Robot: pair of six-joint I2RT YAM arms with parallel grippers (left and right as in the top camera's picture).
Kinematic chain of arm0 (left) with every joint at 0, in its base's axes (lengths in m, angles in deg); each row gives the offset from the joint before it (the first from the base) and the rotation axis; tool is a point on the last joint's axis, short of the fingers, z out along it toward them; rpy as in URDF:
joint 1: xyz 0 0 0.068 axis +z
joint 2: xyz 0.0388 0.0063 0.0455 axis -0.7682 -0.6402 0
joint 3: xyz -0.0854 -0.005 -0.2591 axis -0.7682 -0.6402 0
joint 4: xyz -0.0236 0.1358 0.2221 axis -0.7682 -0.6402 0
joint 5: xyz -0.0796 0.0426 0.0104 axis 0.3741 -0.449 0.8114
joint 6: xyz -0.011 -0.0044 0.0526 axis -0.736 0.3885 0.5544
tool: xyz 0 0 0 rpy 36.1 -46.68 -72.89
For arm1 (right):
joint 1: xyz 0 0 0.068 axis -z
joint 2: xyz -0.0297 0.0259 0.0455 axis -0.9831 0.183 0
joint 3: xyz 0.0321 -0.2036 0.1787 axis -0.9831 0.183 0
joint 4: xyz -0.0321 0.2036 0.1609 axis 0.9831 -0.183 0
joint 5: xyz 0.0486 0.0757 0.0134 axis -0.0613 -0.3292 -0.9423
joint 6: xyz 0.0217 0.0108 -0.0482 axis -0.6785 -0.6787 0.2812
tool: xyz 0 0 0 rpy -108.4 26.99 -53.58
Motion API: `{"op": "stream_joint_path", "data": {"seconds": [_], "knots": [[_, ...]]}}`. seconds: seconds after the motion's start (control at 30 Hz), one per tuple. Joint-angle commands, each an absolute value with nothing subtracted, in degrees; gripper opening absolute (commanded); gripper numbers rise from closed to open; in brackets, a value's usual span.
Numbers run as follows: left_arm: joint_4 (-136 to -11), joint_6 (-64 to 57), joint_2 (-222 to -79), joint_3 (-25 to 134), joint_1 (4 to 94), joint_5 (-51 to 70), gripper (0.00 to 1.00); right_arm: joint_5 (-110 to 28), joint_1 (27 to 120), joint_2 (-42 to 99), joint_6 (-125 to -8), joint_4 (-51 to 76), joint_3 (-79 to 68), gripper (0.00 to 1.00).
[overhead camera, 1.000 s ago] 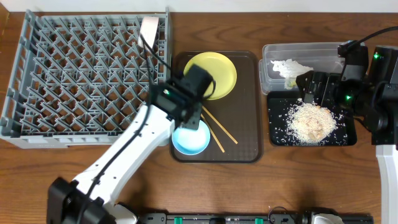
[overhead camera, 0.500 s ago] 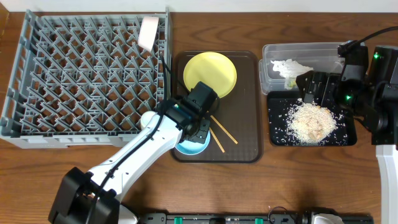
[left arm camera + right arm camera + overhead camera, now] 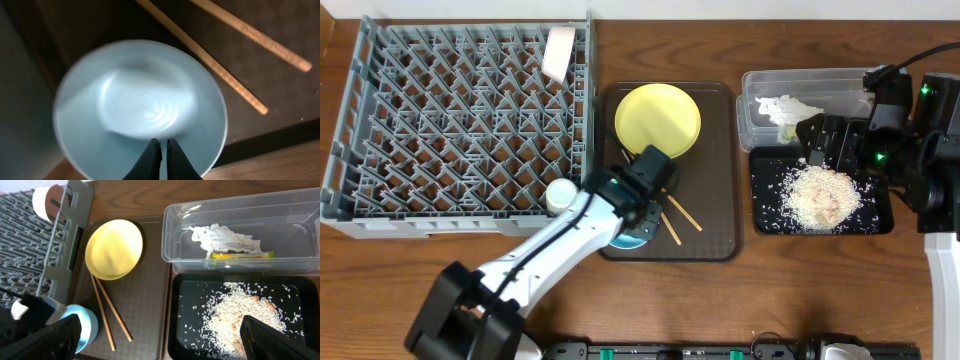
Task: Sort waste into correct bins and load items into the dishwasher
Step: 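Reach left gripper to light blue bowl on tray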
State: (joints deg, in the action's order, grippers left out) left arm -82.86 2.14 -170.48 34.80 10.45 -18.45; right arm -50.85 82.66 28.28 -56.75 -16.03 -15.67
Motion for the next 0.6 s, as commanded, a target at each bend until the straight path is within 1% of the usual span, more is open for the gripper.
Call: {"op": "stream_joint_path", "data": {"seconds": [0.0,0.2,0.4,0.57], "knots": [[-82.7,4.19,-173.54,34.56,8.55,-19.35,0.08,-50.68,82.85,28.54,-57.23,-15.9,-15.73,0.99],[-82.2,4.19,-177.65,34.56,7.83,-19.09,0.08,-50.68,82.85,28.54,-57.21,-15.9,-15.73,0.99],[-82.05,6.82,-177.58,37.16,7.61,-19.09,0.08,-50.68,82.85,28.54,-57.21,-15.9,-15.73,0.99],[-81.66,9.2,-177.56,40.35,5.25,-18.91,0.08,-50.68,82.85,28.54,-57.21,-15.9,-15.73,0.99]]}}
